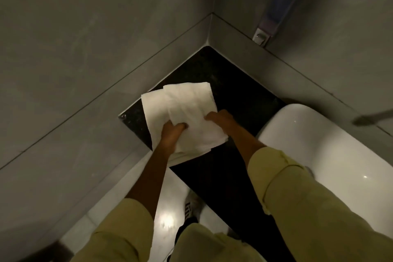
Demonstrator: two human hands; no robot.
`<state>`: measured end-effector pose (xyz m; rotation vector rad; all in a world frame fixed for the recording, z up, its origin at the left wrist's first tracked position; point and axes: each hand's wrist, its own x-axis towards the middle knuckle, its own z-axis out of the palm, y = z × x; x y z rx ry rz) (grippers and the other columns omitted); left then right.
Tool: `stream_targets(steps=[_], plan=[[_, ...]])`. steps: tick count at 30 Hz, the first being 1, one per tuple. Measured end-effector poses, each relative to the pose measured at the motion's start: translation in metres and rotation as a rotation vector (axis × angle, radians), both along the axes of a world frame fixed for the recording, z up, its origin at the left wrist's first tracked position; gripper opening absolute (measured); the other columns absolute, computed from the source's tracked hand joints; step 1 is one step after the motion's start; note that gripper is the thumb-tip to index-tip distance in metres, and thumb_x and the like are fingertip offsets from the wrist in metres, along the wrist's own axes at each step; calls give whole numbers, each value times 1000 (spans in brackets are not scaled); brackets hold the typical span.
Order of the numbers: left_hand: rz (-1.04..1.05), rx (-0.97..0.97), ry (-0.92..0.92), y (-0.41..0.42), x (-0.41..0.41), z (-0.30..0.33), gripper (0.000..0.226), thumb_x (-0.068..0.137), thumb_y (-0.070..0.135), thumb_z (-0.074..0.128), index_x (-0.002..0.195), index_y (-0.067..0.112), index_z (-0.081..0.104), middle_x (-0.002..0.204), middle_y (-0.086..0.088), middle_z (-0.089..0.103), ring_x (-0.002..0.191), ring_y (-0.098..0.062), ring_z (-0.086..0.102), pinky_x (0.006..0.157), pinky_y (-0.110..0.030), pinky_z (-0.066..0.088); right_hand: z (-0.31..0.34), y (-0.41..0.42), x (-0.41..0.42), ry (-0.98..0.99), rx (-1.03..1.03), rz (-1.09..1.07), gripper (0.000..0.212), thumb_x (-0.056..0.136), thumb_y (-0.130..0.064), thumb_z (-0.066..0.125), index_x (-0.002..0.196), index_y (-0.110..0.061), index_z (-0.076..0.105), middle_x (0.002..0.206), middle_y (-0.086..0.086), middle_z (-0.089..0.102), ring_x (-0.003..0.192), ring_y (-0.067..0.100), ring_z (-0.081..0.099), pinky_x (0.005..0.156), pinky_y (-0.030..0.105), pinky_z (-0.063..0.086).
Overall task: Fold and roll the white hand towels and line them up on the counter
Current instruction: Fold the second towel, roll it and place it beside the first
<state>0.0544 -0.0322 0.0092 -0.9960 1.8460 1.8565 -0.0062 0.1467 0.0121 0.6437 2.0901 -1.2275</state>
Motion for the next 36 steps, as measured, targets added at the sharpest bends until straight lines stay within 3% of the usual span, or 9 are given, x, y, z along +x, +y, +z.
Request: stream_targets(steps=[7, 11, 15, 17, 19, 24, 29, 33, 36], plan=[[-164, 227, 92, 11, 12, 34, 70, 73, 17, 80, 136, 25, 49, 127, -7, 61, 113, -30, 58, 100, -55, 47, 69, 43, 24, 102, -295, -151, 73, 82, -10, 72, 146, -19, 39, 134, 5, 50, 106, 25, 52, 82, 37, 48], [-328, 307, 240, 61, 37, 92, 78, 74, 22, 80, 142, 25, 42, 131, -5, 58, 117, -29, 57, 94, -50, 51, 107, 103, 93, 272, -443, -293, 49, 82, -8, 72, 125, -24, 54, 123, 8, 63, 107, 32, 62, 87, 45, 57], [-615, 321, 341, 143, 68, 120, 46, 77, -3, 71, 99, 38, 70, 91, 9, 72, 85, -8, 67, 78, -32, 56, 136, 171, 187, 477, -458, -539, 53, 78, -6, 71, 125, -25, 56, 120, 13, 66, 108, 35, 64, 87, 49, 58], [-769, 351, 337, 191, 88, 125, 52, 74, -10, 67, 80, 42, 76, 69, 11, 72, 66, -2, 66, 67, -21, 56, 148, 204, 241, 592, -455, -717, 60, 82, -1, 69, 135, -24, 52, 123, 10, 67, 108, 30, 66, 85, 44, 58], [-874, 346, 313, 236, 109, 135, 50, 60, 2, 79, 100, 31, 72, 92, 0, 74, 81, -14, 69, 73, -31, 58, 154, 233, 294, 666, -431, -861, 60, 85, 0, 68, 137, -24, 51, 127, 4, 66, 112, 27, 66, 90, 46, 57], [-1233, 447, 276, 360, 186, 147, 61, 68, -6, 78, 121, 19, 59, 116, -4, 70, 103, -22, 68, 87, -38, 56, 162, 301, 429, 775, -299, -1201, 62, 76, -12, 77, 131, -32, 56, 130, 5, 64, 116, 32, 64, 90, 56, 55], [-1464, 453, 287, 472, 268, 138, 61, 81, -5, 71, 132, 23, 52, 119, 2, 65, 106, -15, 64, 89, -32, 55, 150, 365, 527, 868, -160, -1411, 41, 85, -1, 69, 116, -25, 59, 121, 8, 65, 105, 26, 68, 75, 40, 59], [-1643, 295, 323, 548, 318, 99, 70, 79, 7, 77, 140, 22, 47, 128, 4, 57, 116, -15, 56, 95, -30, 48, 112, 412, 579, 799, 49, -1513, 34, 86, -9, 73, 111, -26, 58, 116, 3, 67, 100, 21, 69, 74, 35, 59], [-1684, 140, 222, 573, 353, 50, 73, 80, 5, 75, 143, 18, 41, 135, 1, 51, 117, -14, 50, 92, -31, 47, 50, 436, 616, 541, 144, -1556, 37, 84, -23, 76, 113, -17, 54, 110, 2, 64, 101, 23, 65, 74, 34, 58]])
